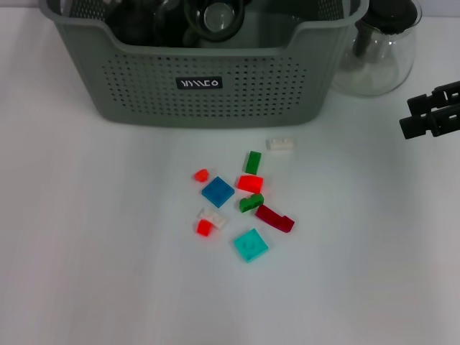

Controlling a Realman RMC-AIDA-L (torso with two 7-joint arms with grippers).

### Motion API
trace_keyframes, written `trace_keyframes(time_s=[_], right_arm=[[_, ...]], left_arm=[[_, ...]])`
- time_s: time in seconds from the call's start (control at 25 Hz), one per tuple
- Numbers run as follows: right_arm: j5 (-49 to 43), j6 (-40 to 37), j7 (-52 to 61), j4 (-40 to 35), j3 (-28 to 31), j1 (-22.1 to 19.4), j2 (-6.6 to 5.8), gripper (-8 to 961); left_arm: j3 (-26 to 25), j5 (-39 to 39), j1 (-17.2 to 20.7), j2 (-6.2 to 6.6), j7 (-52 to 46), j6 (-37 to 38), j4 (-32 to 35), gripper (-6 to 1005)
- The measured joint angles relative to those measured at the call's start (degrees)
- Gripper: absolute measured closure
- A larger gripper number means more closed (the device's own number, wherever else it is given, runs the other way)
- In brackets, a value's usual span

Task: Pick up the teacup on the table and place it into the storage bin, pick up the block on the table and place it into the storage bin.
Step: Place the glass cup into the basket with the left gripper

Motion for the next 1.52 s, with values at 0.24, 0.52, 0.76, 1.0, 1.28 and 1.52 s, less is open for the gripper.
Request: trace_keyframes(time_s=[0.24,0.52,0.76,1.0,1.28,1.52], right_arm=[[-0.07,0.58,-0.12,0.53,-0.17,0.4,0.0,146],[-0.1,0.8,-0.2,0.55,-0.26,0.51,0.0,146],[-0.1,0.82,-0.21,0.55,-0.26,0.5,0.0,147],[-0.1,0.83,-0.18,0.55,-0.26,0.49,0.0,146],[-0.09,1.16,-0.15,0.55,-0.26,0.49,0.0,145],[-0.13,1.24,-0.16,0.55,-0.26,0.44,0.0,146]], left_arm=[[0.83,0.0,0.29,-0.12,0.34,-0.03,-0.08,957],[3.32,0.0,0.94,-0.32,0.03,-0.39,-0.06,957],[4.69,0.0,1.21,-0.65,0.16,-0.46,-0.03,956],[5.58,-0.01,1.61,-0.9,0.37,-0.6,0.11,956],[5.99,-0.01,1.77,-0.98,0.41,-0.4,0.18,955],[5.99,-0.01,2.23,-1.21,0.45,-0.3,0.86,751]])
